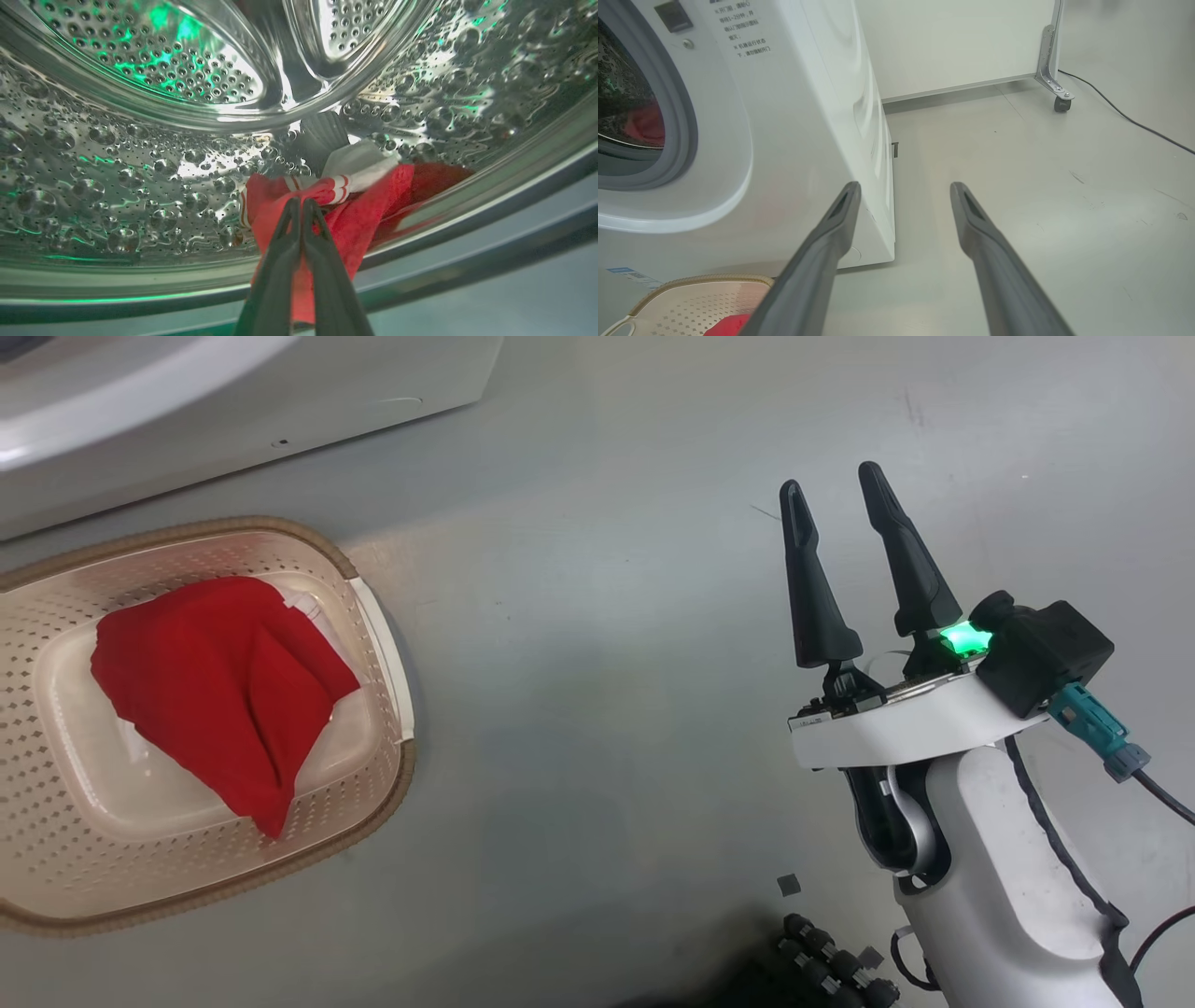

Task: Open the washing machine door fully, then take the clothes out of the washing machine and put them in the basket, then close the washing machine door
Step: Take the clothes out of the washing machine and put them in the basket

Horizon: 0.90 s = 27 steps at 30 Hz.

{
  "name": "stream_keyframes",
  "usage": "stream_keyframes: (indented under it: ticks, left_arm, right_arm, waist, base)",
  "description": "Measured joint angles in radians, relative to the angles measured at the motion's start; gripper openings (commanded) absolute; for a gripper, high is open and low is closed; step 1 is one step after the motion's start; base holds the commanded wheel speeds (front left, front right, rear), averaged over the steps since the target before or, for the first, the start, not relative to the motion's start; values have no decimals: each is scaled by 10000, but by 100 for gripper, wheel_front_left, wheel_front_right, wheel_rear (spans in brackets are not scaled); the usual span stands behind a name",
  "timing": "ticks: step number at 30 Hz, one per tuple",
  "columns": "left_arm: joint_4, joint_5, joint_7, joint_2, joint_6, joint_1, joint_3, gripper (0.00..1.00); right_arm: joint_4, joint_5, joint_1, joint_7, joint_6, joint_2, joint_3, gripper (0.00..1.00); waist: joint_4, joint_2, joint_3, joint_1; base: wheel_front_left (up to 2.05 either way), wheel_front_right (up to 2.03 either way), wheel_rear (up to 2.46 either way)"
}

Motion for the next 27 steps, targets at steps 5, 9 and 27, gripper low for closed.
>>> stream_keyframes:
  ticks: [5, 9, 27]
  left_arm:
    - [-186, -35, -725, -295, 69, 25, 82, 0]
    - [-357, -113, -1413, -541, 167, 154, 171, 0]
    - [-1108, -811, -4594, -2008, 571, 2358, 805, 0]
  right_arm:
    - [36, -205, -2, 0, -2, -2, -92, 100]
    - [115, -299, -2, 0, 0, -4, -127, 100]
    - [462, -1011, 376, 0, 10, -19, -543, 100]
  waist:
    - [165, 0, -157, 0]
    - [292, 0, -335, 0]
    - [1031, 0, -1533, 0]
  base:
    - [0, 0, 0]
    - [0, 0, 0]
    - [0, 0, 0]
